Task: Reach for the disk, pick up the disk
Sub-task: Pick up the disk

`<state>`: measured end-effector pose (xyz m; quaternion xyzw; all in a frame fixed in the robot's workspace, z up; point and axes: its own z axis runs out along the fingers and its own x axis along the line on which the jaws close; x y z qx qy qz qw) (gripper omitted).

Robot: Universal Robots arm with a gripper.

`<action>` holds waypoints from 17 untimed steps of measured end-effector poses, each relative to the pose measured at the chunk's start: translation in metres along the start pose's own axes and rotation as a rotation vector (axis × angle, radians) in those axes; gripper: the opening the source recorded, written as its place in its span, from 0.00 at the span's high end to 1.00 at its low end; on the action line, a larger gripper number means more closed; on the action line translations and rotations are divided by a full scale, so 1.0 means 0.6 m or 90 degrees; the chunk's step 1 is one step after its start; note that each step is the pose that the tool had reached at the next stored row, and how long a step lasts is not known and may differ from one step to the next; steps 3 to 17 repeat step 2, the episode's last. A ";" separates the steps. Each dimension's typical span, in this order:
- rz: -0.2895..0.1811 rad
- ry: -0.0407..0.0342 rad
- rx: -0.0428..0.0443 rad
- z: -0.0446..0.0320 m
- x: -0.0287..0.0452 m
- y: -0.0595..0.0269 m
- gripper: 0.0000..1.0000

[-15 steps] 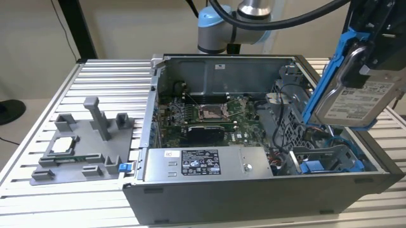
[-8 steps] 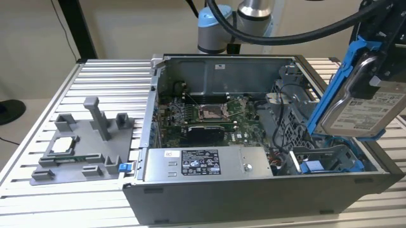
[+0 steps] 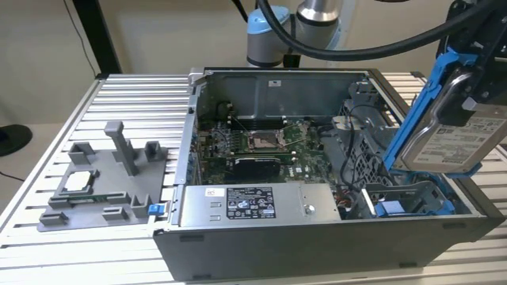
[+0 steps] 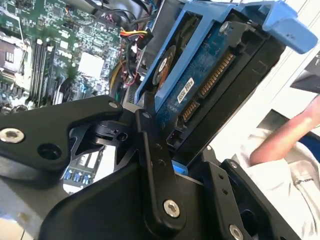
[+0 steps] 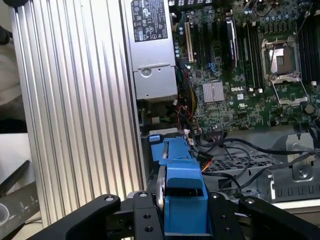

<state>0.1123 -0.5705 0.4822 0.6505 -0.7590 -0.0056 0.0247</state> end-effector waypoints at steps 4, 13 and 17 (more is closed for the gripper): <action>0.000 0.0000 0.0000 0.000 0.000 0.000 1.00; 0.000 0.0000 0.0000 0.000 0.000 0.000 1.00; 0.000 0.0000 0.0000 0.000 0.000 0.000 1.00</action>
